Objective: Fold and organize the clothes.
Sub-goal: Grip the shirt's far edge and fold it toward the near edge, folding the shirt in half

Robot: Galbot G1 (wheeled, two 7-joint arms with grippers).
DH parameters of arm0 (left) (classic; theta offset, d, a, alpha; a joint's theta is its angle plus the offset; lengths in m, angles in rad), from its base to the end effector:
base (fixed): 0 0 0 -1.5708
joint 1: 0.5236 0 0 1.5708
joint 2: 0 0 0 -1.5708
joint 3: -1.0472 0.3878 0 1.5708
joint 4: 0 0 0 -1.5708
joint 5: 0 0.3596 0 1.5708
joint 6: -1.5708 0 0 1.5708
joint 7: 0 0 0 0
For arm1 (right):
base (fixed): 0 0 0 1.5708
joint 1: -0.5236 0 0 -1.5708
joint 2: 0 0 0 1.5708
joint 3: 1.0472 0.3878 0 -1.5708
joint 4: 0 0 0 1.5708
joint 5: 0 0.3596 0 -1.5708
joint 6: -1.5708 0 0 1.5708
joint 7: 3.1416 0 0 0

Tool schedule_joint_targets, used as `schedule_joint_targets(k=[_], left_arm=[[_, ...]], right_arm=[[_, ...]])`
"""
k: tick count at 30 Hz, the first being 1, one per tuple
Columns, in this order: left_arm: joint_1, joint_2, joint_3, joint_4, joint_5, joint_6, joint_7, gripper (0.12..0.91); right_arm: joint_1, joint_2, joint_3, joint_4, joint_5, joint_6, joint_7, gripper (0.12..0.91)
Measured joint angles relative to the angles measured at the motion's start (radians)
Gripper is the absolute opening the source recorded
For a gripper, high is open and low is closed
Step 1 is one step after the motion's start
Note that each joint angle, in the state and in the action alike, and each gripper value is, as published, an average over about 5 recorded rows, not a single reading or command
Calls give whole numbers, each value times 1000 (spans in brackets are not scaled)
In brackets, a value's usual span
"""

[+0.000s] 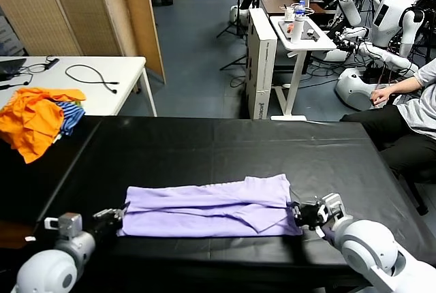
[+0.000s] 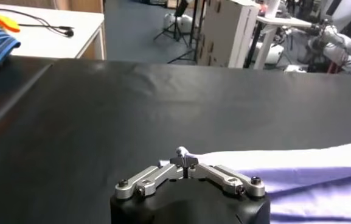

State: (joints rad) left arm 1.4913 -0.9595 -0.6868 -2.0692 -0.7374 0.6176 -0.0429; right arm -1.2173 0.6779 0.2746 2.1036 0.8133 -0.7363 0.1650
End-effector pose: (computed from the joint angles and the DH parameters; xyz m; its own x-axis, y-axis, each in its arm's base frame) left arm 0.2181 0.1659 -0.2670 -0.8308 0.1574 0.5339 0.1274 0.9875 -0.0929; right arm 0.2640 -0.1119 -0.2362 -0.7005 -0.2701 0.6606 -0.4194 0.9047 -0.0748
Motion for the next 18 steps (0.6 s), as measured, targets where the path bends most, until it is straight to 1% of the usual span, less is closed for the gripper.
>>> schedule_joint_targets(k=[10,11,13,14,15,17,18], left_arm=[[74,-41,-9,-9,62,-23,19,147],[80,-46,-10,-13,67,-24,18,147],[92,-58,-15,-22,73,-24,11,168],[99,-64,-18,-28,73,-23,4,187],[105,-70,-23,-34,71,-21,-4,224],[117,-83,-33,-49,63,-18,-17,334],[122,-90,-40,-56,56,-17,-23,391]], right_arm=[[-23,1,6,13,5,0,-9,140],[-25,0,9,17,9,0,-12,150],[-32,0,19,27,17,0,-20,208],[-36,0,25,33,22,0,-23,256],[-40,1,31,40,28,0,-25,322],[-48,5,47,55,42,0,-25,435],[-52,7,56,63,50,0,-25,511]])
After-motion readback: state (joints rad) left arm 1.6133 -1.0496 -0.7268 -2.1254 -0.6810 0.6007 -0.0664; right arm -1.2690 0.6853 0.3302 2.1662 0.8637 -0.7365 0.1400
